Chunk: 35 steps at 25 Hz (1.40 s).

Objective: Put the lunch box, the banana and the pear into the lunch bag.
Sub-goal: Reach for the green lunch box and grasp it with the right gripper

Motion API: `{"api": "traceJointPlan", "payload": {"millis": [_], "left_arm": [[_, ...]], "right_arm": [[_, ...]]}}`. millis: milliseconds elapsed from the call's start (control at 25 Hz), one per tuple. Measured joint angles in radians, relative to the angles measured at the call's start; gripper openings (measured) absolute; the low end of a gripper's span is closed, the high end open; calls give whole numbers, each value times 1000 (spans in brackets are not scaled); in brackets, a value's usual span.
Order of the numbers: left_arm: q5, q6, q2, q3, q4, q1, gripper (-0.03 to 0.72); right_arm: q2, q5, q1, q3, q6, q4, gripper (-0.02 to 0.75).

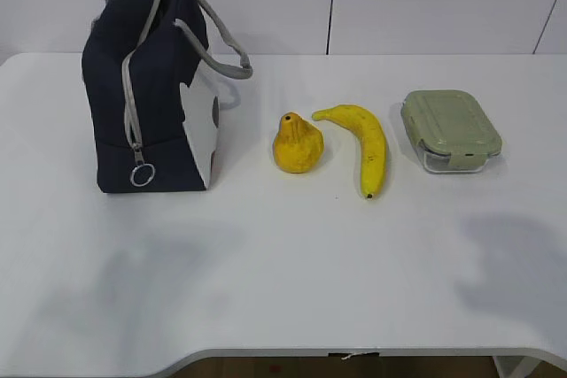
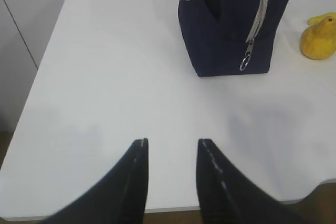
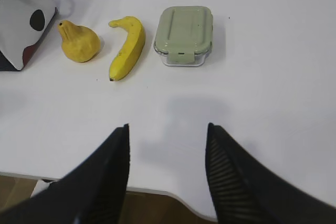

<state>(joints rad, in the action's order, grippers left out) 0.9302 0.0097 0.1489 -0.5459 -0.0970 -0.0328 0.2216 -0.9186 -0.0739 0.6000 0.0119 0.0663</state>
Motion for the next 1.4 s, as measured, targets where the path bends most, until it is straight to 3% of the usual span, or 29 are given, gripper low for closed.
{"api": "traceJointPlan", "payload": {"millis": [400, 880, 1200, 1400], "left_arm": [[-28, 0, 0, 0, -13, 0, 241], [-64, 0, 12, 0, -53, 0, 241], [-206, 0, 214, -3, -177, 0, 248], [-291, 0, 377, -62, -200, 0, 261]], "right_arm": [[213, 69, 0, 86, -12, -12, 382], [601, 218, 0, 244, -189, -149, 382], [856, 235, 0, 405, -230, -149, 382], [999, 251, 0, 499, -232, -149, 382]]}}
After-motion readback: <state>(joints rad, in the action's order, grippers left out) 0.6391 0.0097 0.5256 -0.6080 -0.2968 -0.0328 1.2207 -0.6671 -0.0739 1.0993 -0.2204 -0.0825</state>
